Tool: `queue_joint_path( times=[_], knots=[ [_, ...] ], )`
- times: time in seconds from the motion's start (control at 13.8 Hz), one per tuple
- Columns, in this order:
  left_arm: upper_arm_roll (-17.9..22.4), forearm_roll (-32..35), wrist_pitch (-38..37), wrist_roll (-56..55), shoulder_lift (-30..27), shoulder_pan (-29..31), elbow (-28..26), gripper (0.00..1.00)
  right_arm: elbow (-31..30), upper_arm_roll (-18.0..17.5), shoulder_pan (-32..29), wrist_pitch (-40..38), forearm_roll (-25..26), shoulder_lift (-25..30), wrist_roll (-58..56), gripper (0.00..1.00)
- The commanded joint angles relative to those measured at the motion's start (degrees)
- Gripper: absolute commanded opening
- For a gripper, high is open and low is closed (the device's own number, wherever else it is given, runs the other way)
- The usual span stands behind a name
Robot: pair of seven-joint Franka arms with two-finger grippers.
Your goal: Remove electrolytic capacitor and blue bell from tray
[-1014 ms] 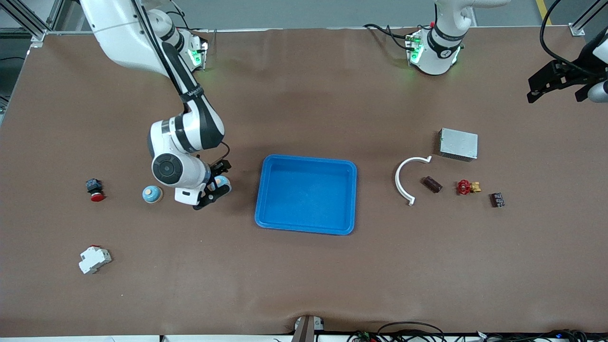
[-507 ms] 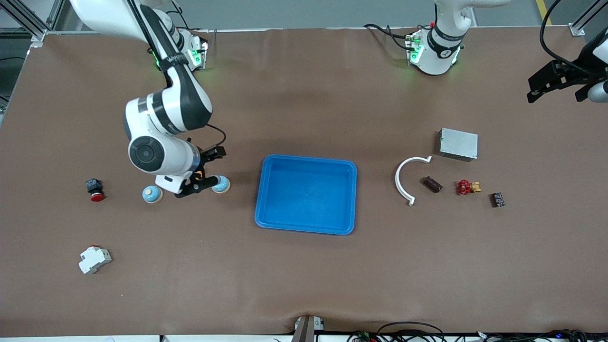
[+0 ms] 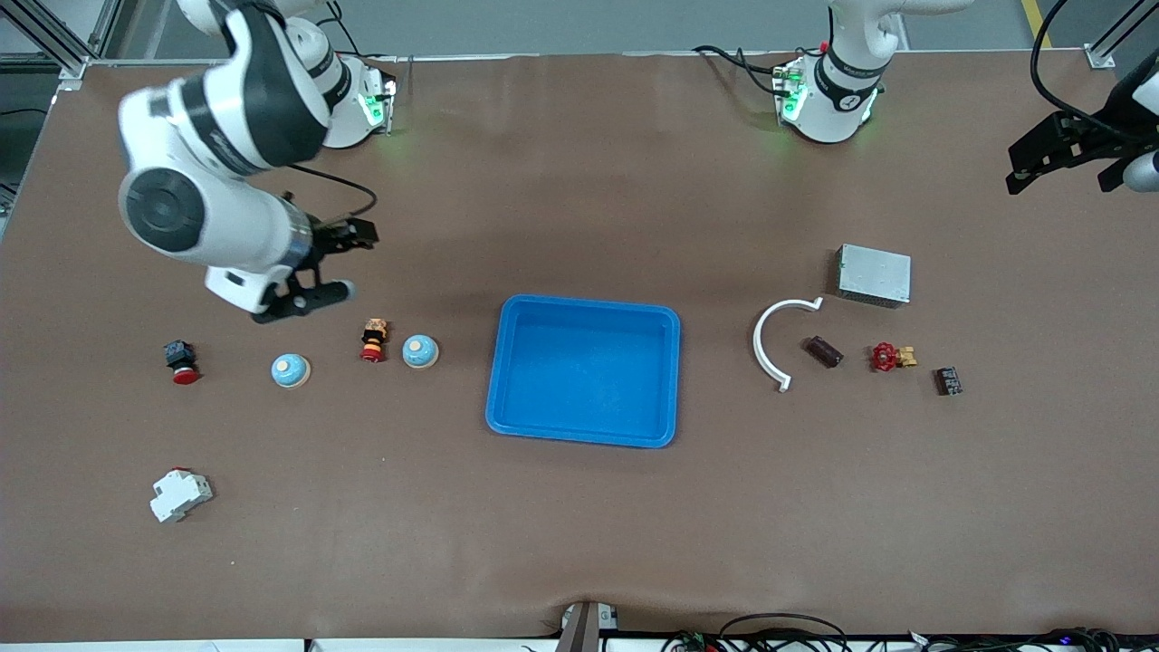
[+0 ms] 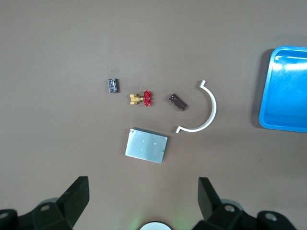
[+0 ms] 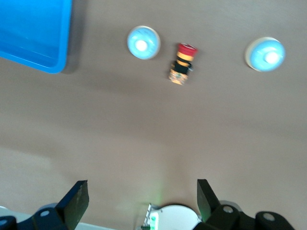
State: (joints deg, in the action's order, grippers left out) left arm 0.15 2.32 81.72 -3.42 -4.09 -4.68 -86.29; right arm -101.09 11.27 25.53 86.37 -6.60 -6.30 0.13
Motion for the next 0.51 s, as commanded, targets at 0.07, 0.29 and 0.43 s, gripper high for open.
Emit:
queue_joint_path(
  times=[0.07,0.29,0.43],
  knots=[
    [-0.15,-1.18,-0.51,0.87,-1.36,0.38,-0.81,1.00,4.22,6.38,-0.40,-5.66,1.40,0.67,-0.04,1.00],
    [-0.24,-1.18,-1.21,0.61,-1.71,0.38,-0.72,1.00,8.45,8.94,-1.36,-9.10,3.52,0.67,-0.13,1.00],
    [-0.24,-1.18,-1.21,0.61,-1.71,0.38,-0.81,1.00,10.20,9.03,-3.37,-9.20,3.87,0.41,0.05,1.00]
  ],
)
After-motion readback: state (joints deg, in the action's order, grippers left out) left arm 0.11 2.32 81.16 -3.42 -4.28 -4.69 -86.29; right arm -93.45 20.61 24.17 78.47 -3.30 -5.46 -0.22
